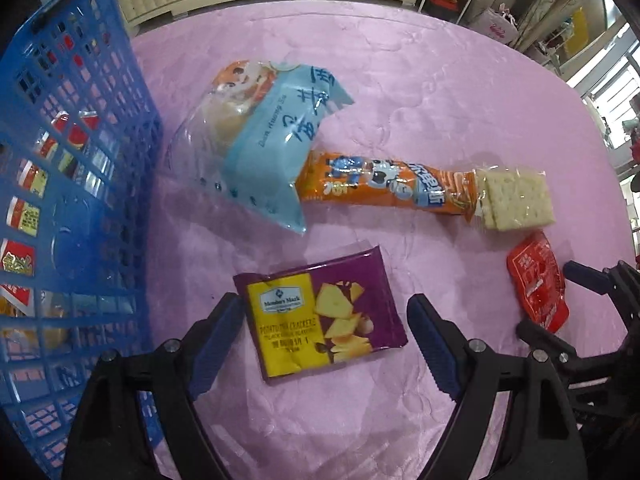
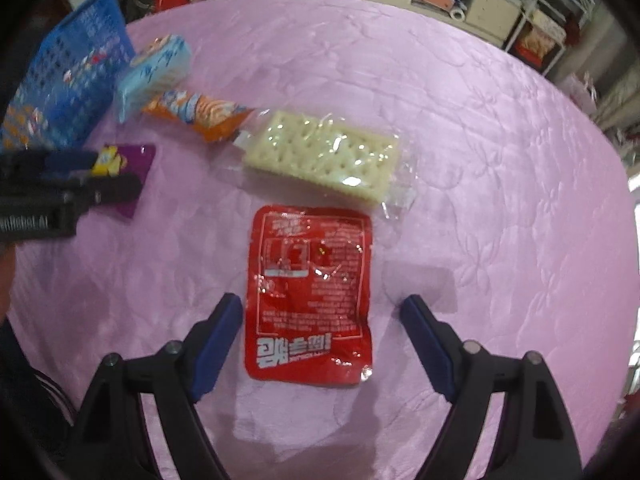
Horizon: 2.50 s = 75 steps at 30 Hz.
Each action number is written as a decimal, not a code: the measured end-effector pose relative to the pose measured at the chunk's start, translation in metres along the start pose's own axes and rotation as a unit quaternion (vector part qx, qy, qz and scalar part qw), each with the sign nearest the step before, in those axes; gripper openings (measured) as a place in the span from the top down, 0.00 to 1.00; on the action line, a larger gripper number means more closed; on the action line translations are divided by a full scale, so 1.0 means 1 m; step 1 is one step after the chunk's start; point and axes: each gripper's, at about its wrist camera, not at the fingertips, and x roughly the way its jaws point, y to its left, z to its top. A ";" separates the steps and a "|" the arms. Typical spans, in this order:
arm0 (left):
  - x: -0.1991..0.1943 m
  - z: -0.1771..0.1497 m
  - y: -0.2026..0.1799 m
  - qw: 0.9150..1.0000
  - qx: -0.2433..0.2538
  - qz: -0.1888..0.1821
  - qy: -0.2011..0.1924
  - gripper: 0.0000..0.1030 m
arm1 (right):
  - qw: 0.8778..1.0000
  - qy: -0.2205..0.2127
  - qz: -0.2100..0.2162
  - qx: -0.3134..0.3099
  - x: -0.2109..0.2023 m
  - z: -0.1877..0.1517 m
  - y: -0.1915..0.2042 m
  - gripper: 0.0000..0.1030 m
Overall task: Organize snacks
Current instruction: 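Move both tools back over the remaining snacks, then grasp the purple cracker pack with the left tool while the right tool grasps the small red pack, then carry both packs over the blue basket and open both tools to drop them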
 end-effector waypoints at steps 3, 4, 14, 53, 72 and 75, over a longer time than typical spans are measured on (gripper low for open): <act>0.004 0.005 0.002 1.000 0.013 0.017 -0.001 0.21 | 1.000 -0.003 0.001 -0.002 -0.002 -0.003 0.000 0.23; 0.006 0.002 -0.004 0.999 0.028 0.029 0.000 0.20 | 1.000 -0.005 0.000 -0.003 -0.004 -0.004 0.001 0.30; -0.005 -0.004 -0.004 1.000 0.017 0.026 0.001 0.38 | 1.000 -0.021 0.005 -0.016 -0.018 -0.013 0.015 0.52; -0.222 -0.050 0.073 0.979 0.040 -0.008 -0.199 0.42 | 0.980 -0.178 0.075 -0.051 -0.192 0.060 0.099 0.97; -0.199 -0.032 0.171 0.984 0.024 0.024 -0.172 0.42 | 0.977 -0.154 0.075 -0.124 -0.155 0.137 0.200 0.97; -0.191 -0.026 0.176 0.986 0.024 0.025 -0.164 0.42 | 0.979 -0.142 0.071 -0.125 -0.143 0.146 0.205 0.97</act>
